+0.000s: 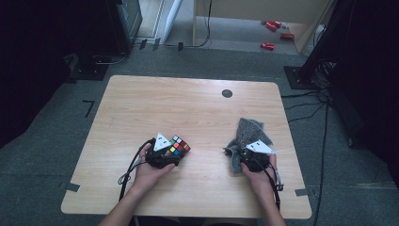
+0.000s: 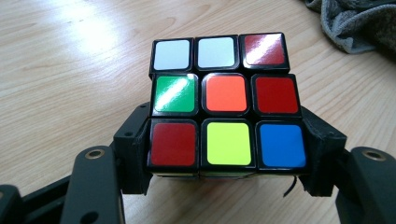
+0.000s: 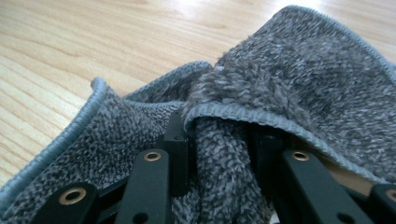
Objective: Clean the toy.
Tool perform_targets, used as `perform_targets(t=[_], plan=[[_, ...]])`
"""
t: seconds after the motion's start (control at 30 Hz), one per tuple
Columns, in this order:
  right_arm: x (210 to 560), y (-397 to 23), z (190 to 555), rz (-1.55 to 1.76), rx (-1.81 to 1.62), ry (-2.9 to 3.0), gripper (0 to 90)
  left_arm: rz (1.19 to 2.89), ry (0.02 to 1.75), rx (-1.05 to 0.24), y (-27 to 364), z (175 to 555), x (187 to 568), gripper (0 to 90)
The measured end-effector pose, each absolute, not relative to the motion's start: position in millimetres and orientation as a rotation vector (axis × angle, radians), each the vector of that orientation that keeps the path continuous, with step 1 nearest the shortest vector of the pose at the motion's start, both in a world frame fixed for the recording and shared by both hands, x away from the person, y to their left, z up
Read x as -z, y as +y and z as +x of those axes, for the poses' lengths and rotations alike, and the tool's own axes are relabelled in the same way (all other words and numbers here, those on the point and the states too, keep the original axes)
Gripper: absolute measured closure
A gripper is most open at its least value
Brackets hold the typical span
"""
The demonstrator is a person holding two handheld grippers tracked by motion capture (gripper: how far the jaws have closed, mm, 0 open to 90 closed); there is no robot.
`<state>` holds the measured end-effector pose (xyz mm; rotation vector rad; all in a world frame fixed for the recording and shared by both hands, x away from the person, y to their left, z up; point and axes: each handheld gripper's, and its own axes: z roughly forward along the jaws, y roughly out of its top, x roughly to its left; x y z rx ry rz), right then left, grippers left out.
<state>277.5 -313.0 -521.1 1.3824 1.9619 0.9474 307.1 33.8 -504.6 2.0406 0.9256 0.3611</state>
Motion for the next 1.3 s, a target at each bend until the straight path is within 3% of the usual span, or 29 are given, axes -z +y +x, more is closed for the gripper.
perform_targets(t=[0.33, 0.5, 0.8, 1.0, 1.07, 1.13, 1.3], plan=[[522, -310, 278, 1.379, -0.911, 1.974, 66.4, 2.056, 0.912, -0.408, 30, 309, 510, 33.8], [523, -305, 278, 1.33, -0.877, 2.002, 75.6, 2.052, 0.906, -0.408, 29, 310, 511, 34.1], [522, -306, 278, 1.341, -0.894, 2.008, 72.1, 2.059, 0.944, -0.349, 29, 314, 515, 30.3], [521, -311, 278, 1.355, -0.965, 2.002, 55.6, 2.032, 0.958, -0.397, 32, 312, 511, 17.1], [520, -311, 279, 1.386, -0.987, 2.011, 41.8, 2.024, 0.979, -0.393, 35, 312, 509, 13.2], [518, -311, 279, 1.408, -1.008, 2.031, 28.8, 2.023, 0.98, -0.387, 40, 311, 507, 12.2], [507, -316, 279, 1.474, -1.051, 2.03, 15.3, 1.97, 0.979, -0.359, 57, 307, 493, 9.8]])
